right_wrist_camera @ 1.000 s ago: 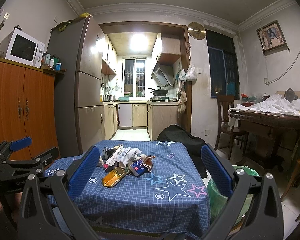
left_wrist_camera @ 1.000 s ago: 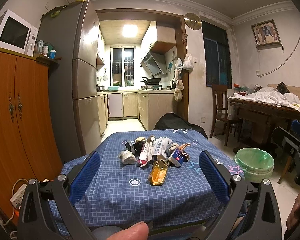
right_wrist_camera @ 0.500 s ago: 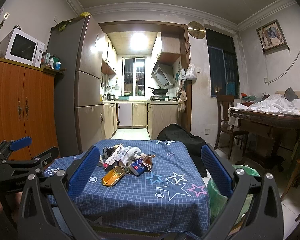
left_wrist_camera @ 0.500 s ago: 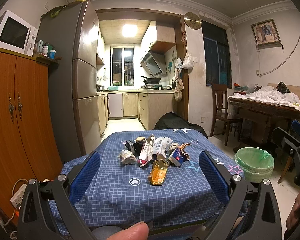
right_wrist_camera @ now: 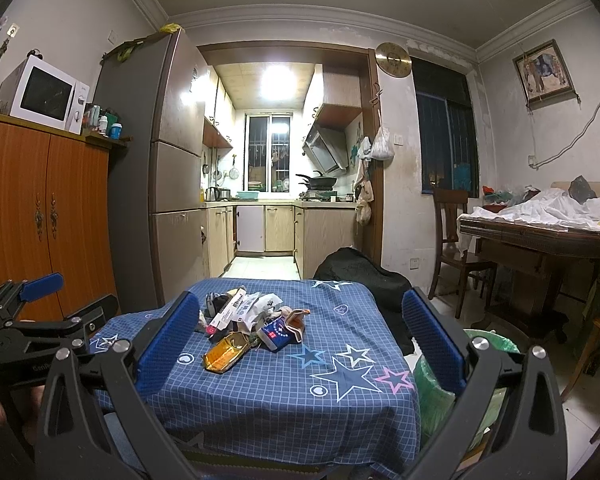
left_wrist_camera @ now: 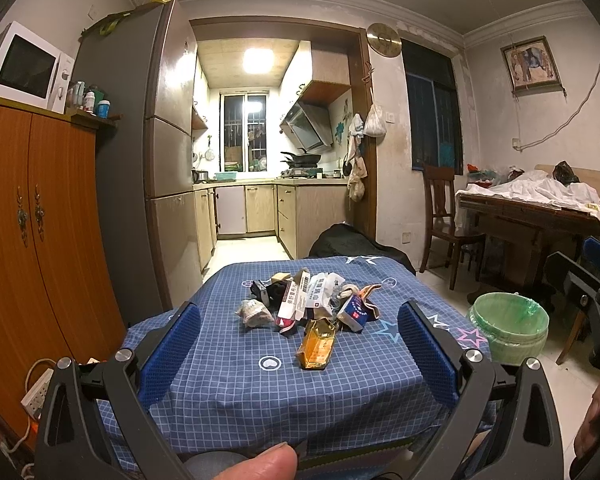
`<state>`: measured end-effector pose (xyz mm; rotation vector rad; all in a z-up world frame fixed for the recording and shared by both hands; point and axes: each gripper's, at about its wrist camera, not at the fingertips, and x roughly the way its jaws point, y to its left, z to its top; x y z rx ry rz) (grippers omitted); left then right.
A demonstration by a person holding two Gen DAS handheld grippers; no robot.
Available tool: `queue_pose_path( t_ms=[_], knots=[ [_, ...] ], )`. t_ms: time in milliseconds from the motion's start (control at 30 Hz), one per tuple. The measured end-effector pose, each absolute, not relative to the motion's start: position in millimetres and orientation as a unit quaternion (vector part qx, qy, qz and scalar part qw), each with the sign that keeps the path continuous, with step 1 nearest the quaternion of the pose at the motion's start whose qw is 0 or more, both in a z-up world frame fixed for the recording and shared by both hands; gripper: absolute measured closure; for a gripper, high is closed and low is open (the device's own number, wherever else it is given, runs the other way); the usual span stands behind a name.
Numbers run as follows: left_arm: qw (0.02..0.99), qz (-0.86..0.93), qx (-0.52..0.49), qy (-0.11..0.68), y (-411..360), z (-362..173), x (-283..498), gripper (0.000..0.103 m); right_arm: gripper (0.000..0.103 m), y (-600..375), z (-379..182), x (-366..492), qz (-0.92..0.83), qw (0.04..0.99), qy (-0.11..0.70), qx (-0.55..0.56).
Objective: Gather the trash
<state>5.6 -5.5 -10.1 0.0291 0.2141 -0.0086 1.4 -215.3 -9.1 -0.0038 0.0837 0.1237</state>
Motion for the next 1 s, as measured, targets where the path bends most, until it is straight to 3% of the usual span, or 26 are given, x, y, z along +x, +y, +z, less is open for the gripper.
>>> queue_pose_path(
  t_ms=[767, 1000],
  knots=[
    [0.992, -0.005, 0.017, 0.126, 13, -27, 28, 0.005, 0.005, -216, -17, 11, 0.066, 0.996, 0.056, -0.004],
    [0.962, -0.003, 0.046, 0.27, 58, -85, 124, 0.005, 0.005, -215, -53, 61, 0.1, 0.987, 0.127, 0.008]
  ],
)
